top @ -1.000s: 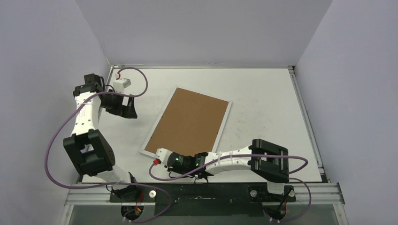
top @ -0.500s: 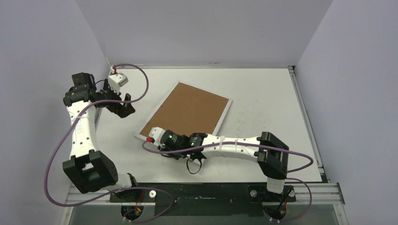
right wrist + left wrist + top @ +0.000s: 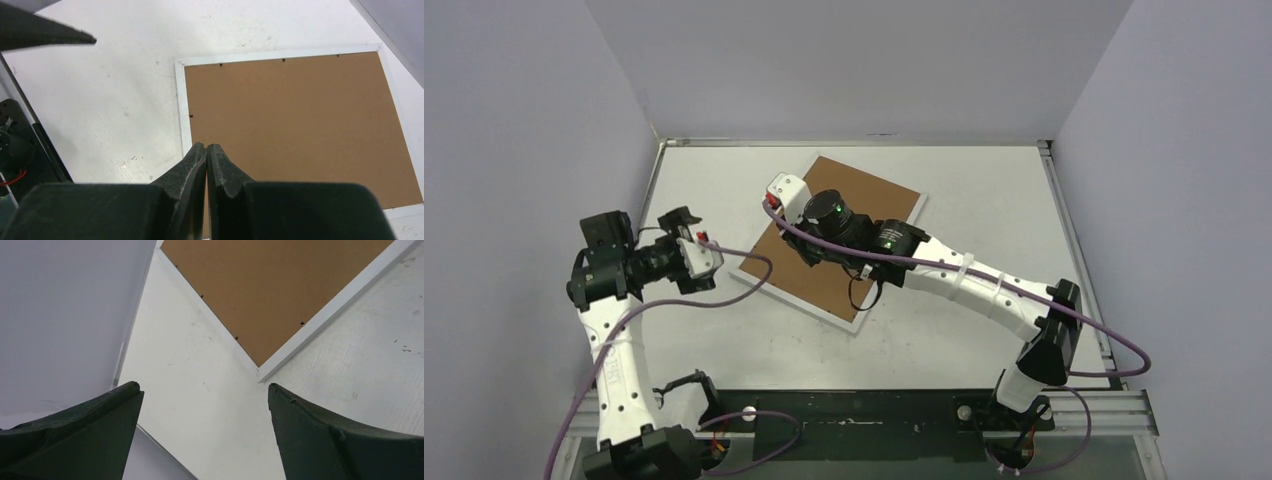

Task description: Put the photo into the frame

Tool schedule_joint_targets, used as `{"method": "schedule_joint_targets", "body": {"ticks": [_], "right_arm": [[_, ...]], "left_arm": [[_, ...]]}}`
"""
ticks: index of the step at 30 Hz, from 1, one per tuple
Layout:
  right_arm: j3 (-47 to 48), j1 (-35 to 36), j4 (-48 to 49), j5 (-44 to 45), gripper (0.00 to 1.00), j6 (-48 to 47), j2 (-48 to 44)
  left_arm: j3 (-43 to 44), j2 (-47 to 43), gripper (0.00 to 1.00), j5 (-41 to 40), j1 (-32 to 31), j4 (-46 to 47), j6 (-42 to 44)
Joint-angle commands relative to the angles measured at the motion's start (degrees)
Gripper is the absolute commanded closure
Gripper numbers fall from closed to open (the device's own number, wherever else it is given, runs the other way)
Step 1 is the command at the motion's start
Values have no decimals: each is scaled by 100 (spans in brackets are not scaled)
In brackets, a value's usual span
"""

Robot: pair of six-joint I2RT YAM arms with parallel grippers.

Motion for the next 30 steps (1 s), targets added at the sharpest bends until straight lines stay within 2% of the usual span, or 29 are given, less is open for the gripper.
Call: {"method": "schedule_joint_targets", "body": {"ticks": [1,3,5,7,8,10,12,15,17,19,22,25,30], "right_arm": [[129,-188,-98,-112,95,-7,-279],[-207,-355,-4,-106,94,32,-498],[-665,-526,79,150,75,264,-698],[-997,-948,6,-19,60,781,-814],[-1332,-1163,56,7,55,1041,-999],[-1996,-1667,385,-22,43,1394,-1366],[-2460,-2076,590,256,32,1569,-1518],[-2665,-2917,899,547,29,1433,-1365],[-2690,-3946,1600,-435,29,1649,-1087],[-2400,-4668,2168,-1008,29,1746,-461],[-973,-5203,1891,-1405,29,1617,1063],[417,-5303,1684,-1631,30,1704,2324],[1712,-5308,1644,-1742,30,1753,3762]], "left_arm": [[-789,-576,4,208,-308,568,1330],[-1046,-650,4,207,-266,1180,617],[-1335,-577,4,127,-201,1654,400],[-1596,-426,4,-36,-276,2537,-629],[-1610,-256,4,-192,-481,2696,-1019],[-1466,227,4,-805,-1002,2426,-935],[-1356,700,4,-1390,-1372,2544,-1438],[-964,1390,4,-1317,-1467,2644,-2478],[-628,1876,4,-1185,-1511,1884,-2032],[-743,2072,4,-1369,-1620,1480,-1504],[-1496,1735,4,-1770,-1780,2031,-1137],[-2159,1381,4,-2230,-2005,3002,-1233],[-2041,2055,4,-2934,-2212,3291,-1979]]}}
